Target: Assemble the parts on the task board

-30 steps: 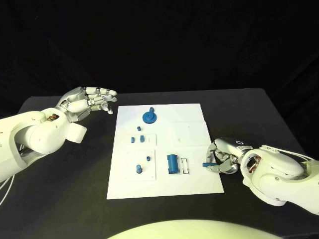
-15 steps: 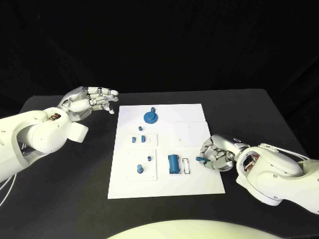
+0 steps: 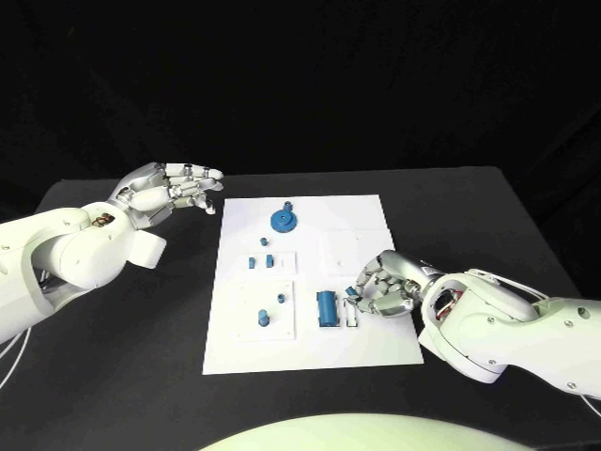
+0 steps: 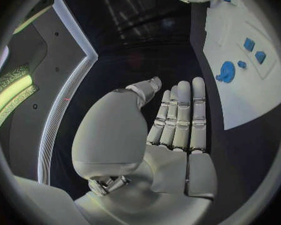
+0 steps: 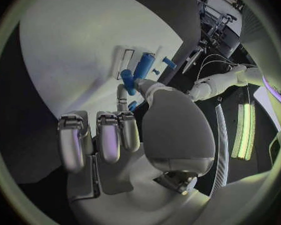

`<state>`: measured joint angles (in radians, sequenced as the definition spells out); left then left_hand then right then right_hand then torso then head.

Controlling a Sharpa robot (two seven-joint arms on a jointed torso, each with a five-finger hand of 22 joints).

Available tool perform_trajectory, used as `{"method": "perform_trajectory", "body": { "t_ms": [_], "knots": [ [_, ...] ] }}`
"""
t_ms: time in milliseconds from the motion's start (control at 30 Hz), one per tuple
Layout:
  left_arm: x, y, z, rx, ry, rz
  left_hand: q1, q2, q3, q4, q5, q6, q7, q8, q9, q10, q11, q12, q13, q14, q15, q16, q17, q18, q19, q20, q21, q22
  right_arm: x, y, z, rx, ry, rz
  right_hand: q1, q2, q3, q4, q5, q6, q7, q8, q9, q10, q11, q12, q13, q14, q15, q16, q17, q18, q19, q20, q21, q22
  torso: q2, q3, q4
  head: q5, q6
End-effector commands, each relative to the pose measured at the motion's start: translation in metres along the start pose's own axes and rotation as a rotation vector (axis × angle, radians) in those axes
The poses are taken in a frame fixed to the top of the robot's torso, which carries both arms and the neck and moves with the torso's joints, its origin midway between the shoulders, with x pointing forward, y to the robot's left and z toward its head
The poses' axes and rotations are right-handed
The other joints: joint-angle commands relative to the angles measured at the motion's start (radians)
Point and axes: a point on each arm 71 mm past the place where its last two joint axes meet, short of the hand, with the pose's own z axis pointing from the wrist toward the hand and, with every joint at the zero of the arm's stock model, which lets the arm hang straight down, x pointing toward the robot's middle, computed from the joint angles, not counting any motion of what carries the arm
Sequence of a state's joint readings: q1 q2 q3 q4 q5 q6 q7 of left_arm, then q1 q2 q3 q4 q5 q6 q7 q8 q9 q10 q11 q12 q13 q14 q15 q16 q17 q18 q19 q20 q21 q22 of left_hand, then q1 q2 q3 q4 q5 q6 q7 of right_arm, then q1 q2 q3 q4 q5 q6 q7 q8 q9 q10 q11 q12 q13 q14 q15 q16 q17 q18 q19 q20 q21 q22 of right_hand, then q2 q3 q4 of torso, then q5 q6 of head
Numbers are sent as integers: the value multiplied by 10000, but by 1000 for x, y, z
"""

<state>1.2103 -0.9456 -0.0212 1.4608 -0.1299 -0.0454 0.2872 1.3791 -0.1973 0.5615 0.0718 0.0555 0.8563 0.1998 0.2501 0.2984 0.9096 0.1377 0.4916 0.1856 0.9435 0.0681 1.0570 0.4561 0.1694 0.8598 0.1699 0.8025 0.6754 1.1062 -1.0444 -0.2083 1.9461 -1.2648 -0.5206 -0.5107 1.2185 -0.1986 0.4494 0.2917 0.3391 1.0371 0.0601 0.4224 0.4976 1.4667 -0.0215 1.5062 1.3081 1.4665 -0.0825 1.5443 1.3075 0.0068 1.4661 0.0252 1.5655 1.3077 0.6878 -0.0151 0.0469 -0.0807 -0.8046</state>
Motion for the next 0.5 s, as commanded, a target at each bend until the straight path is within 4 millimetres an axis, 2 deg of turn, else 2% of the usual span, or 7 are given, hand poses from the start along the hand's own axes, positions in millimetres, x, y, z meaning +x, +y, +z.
{"method": "perform_trajectory", "body": {
  "t_ms": [33,233,500],
  "knots": [
    [2,-1,0,90,73,-82,29,37,-14,7,-11,-64,0,36,-13,-90,5,38,-12,-18,33,-58,3,141,35,-1,-42,-13,7,-5,1,671,615,190,-239,22,-159,-19,-18,174,-84,41,21,796,-6,68,2302,934,-22,45,2120,-68,1047,-35,53,2631,-2,14,-3,4,-18],
    [2,-1,0,82,85,-86,29,37,-14,7,-11,-64,0,36,-13,-90,5,38,-12,-18,33,-58,3,141,35,-1,-42,-13,12,-5,2,895,982,-30,-756,180,-411,-9,-84,335,-145,148,62,796,-52,61,2302,944,-55,64,2166,-68,1047,-59,53,2631,1,22,-8,-8,-32],
    [2,-1,0,66,95,-88,42,38,-22,9,-13,-62,2,45,-16,-93,6,43,-15,-17,33,-58,4,140,49,-3,-54,-21,14,-5,2,1048,1151,-324,-858,222,-472,-11,-125,376,-169,191,80,805,-70,78,2313,947,-71,72,2185,-68,1047,-71,53,2631,2,19,-11,-21,-52]
  ]
}}
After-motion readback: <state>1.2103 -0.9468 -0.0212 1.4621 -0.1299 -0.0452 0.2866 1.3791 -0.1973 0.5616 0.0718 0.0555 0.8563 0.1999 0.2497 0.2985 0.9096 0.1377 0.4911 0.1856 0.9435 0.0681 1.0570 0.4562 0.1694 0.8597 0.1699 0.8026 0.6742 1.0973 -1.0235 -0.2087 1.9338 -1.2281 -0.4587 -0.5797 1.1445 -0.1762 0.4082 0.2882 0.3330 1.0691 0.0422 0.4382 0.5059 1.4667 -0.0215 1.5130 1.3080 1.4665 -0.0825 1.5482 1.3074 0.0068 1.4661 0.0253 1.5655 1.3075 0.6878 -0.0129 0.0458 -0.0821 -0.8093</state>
